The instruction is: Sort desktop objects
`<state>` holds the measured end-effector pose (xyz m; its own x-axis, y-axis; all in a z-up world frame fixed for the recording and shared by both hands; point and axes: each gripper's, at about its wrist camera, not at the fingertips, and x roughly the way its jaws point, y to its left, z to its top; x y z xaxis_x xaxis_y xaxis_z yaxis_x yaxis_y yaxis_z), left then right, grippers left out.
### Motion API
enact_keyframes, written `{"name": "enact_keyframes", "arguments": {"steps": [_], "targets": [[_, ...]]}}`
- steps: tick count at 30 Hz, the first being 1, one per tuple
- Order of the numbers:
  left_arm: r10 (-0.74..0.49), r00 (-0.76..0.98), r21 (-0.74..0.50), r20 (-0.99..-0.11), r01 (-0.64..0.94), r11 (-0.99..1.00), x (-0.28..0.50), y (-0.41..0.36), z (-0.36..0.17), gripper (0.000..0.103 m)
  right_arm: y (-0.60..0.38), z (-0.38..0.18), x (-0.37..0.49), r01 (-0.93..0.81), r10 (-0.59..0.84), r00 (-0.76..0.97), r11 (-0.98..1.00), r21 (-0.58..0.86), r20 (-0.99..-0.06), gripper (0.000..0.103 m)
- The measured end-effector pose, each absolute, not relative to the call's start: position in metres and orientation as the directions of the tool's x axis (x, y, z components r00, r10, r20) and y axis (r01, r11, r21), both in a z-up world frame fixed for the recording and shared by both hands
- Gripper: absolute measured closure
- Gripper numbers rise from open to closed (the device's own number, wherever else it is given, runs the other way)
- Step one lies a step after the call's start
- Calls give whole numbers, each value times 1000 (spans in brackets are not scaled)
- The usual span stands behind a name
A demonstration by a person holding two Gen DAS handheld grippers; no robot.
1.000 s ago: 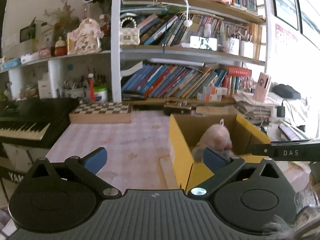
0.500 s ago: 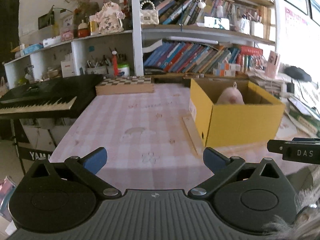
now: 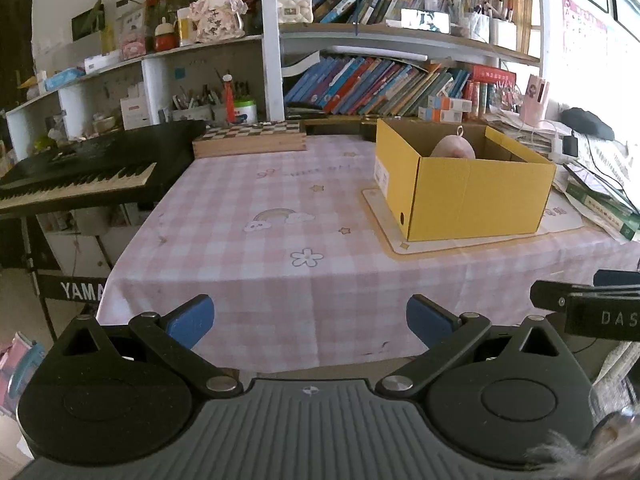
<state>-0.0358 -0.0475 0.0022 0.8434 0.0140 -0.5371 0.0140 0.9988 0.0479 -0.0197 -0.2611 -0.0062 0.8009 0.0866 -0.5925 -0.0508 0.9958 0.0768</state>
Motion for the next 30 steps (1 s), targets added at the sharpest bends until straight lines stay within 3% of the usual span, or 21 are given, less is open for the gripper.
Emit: {"name": "enact_keyframes", "arguments": {"steps": [30], "targets": [[-14, 824, 61, -566, 59, 996, -43, -51, 2, 0, -260, -8, -36, -46, 78, 789, 997, 68, -609, 1]]}}
